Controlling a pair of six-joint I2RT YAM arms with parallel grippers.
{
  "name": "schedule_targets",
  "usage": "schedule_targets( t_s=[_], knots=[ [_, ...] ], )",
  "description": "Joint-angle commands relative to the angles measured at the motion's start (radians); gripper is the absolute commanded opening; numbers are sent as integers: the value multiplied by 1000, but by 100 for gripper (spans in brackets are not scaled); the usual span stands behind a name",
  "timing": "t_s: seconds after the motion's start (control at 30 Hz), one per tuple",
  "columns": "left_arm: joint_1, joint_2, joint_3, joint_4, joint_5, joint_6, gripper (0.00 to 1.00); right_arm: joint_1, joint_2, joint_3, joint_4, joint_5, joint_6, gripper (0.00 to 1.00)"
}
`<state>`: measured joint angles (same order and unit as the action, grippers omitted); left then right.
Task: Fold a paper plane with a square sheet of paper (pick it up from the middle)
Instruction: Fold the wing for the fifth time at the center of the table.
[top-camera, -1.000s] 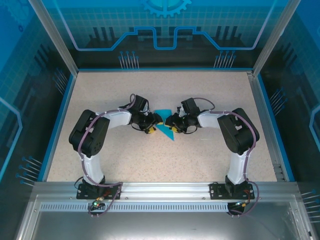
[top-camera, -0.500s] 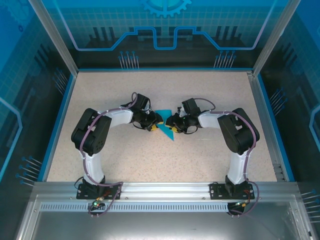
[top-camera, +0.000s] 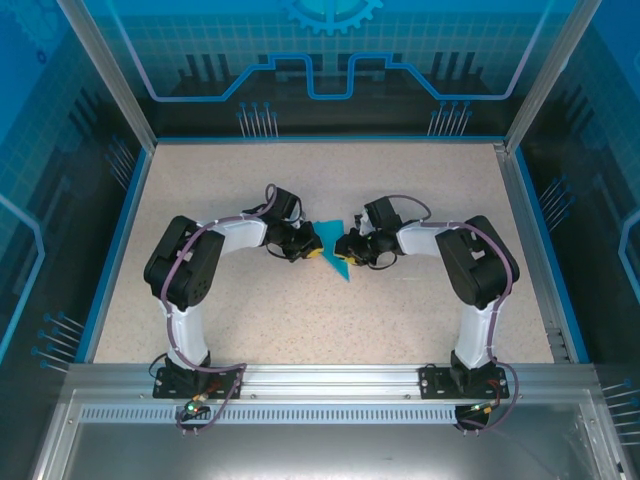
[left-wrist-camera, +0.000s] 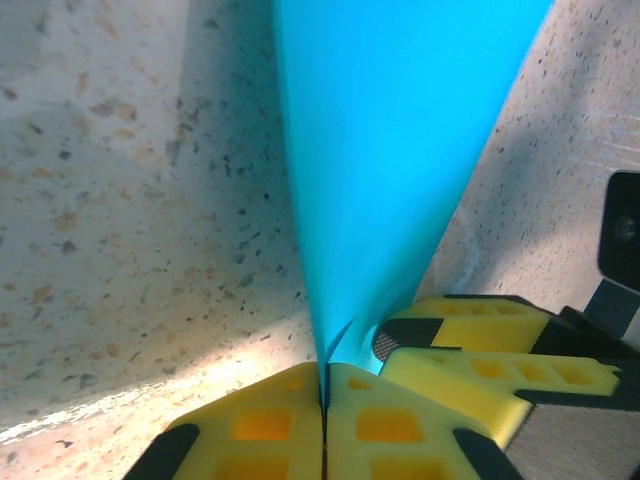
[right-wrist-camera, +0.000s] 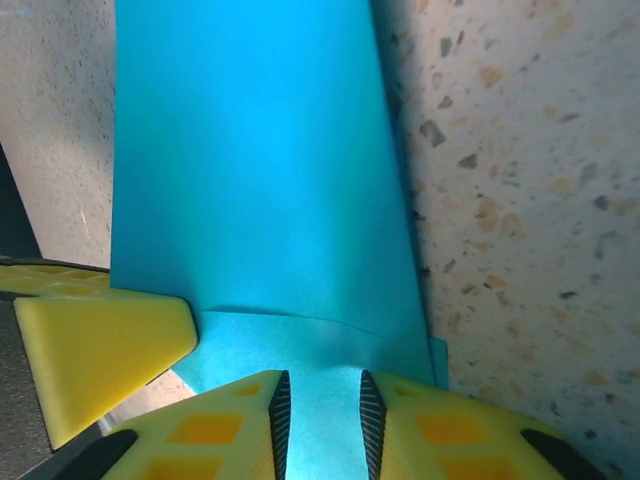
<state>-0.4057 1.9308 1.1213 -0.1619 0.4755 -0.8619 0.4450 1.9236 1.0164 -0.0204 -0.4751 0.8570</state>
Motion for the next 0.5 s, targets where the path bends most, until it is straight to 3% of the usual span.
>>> schedule_targets(
  t_s=[0.0, 0.2, 0.47],
  knots=[
    [-14, -5, 24, -42, -11, 14, 4, -28, -80, 1, -108, 95, -137, 34],
    [-32, -44, 40, -90, -60, 0, 3, 8, -240, -5, -191, 271, -369, 49],
    [-64, -72, 66, -126, -90, -32, 3, 197, -341, -131, -20, 547, -663, 48]
  ],
)
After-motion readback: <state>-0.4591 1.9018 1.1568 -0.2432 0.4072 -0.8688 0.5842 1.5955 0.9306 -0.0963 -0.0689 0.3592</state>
